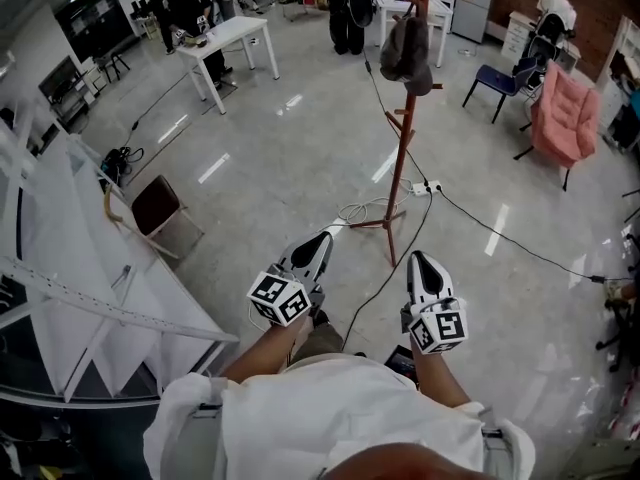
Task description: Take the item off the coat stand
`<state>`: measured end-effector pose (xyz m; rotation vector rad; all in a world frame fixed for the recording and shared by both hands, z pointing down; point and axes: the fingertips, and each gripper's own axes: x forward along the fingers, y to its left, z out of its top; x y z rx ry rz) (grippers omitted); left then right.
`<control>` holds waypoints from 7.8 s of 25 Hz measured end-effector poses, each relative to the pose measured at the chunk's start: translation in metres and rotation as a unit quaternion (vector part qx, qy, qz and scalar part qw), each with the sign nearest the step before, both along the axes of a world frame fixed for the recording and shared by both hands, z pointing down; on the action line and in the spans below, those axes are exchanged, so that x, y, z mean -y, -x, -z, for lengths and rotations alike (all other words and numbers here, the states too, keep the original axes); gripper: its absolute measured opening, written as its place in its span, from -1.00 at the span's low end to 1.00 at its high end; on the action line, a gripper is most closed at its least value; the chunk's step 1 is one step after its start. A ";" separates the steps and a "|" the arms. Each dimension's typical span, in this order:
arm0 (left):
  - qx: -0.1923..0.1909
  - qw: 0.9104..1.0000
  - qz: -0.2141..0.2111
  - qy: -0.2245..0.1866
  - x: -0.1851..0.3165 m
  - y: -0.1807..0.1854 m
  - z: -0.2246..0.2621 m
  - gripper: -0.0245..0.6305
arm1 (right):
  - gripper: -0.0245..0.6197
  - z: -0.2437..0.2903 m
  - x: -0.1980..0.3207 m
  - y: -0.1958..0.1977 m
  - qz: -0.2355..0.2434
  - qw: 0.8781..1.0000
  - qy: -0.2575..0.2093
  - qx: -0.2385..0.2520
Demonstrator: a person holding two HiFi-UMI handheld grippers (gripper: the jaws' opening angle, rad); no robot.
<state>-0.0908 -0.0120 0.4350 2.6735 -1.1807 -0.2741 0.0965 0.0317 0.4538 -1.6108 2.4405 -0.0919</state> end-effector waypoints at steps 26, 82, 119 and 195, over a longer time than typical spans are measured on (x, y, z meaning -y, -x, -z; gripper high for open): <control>0.045 0.996 -0.031 -0.066 -0.013 -0.030 0.034 -0.89 | -0.84 0.015 -0.021 -0.029 -0.004 1.000 -0.010 -0.003; 0.035 0.972 -0.204 -0.113 0.371 -0.101 0.146 -0.61 | -0.49 0.189 0.373 -0.069 0.040 0.982 -0.082 -0.167; 0.104 0.983 -0.136 -0.068 0.476 -0.181 0.177 -0.41 | -0.49 0.209 0.506 -0.079 0.014 0.992 0.013 -0.127; 0.110 0.986 -0.116 -0.034 0.244 -0.136 -0.055 -0.83 | -0.77 -0.051 0.268 -0.045 0.116 0.986 0.055 -0.106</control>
